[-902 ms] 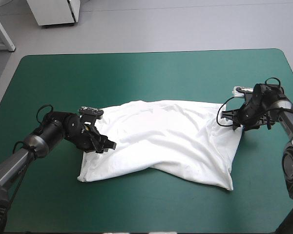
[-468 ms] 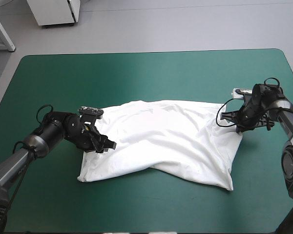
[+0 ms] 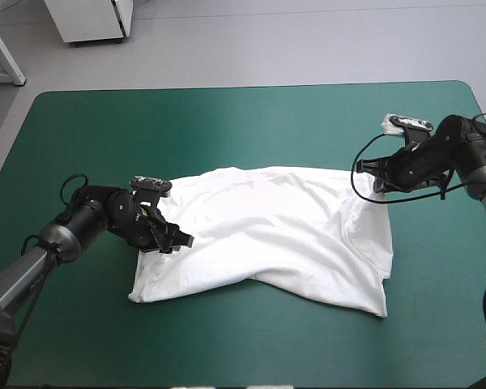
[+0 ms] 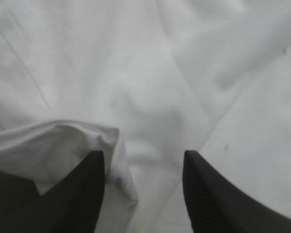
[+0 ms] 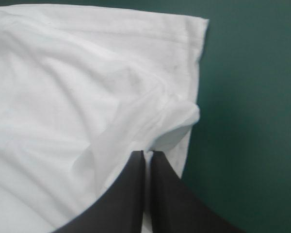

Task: Fold the cloth

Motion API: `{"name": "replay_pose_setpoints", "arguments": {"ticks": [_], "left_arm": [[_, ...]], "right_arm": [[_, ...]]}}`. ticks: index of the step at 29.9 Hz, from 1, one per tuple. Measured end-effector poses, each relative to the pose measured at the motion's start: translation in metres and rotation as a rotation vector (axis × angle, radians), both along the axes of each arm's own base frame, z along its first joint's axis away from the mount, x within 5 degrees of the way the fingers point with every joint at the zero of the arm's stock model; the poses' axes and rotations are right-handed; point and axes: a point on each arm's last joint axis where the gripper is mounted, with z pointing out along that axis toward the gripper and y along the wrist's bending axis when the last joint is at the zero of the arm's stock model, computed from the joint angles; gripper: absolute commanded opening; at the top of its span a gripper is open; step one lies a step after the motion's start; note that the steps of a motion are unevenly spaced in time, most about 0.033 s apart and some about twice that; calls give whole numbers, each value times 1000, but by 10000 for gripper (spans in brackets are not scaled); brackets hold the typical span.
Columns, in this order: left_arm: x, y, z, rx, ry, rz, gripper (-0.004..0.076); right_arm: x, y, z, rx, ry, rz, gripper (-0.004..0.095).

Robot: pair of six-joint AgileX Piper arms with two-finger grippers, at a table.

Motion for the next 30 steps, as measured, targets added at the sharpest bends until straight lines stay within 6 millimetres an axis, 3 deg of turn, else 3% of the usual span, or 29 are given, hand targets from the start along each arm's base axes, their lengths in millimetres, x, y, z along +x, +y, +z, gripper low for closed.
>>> {"name": "replay_pose_setpoints", "arguments": {"ticks": [6,11,18,22,24,30], "left_arm": [[0,0,0,-2,1,1,371],[0,-1,0,-16,5,7,370],[0,-2,0,-28,8,12,370],[0,-2,0,-30,8,13,370],[0,-2,0,-30,8,13,370],[0,-2,0,-30,8,13,371]], "right_arm": [[-3,41,-2,32,10,122,-16],[1,78,-23,37,57,212,-17],[12,103,-65,40,162,251,-17],[15,106,-75,45,185,250,-6],[15,107,-76,54,186,246,37],[13,110,-74,100,211,248,353]]}}
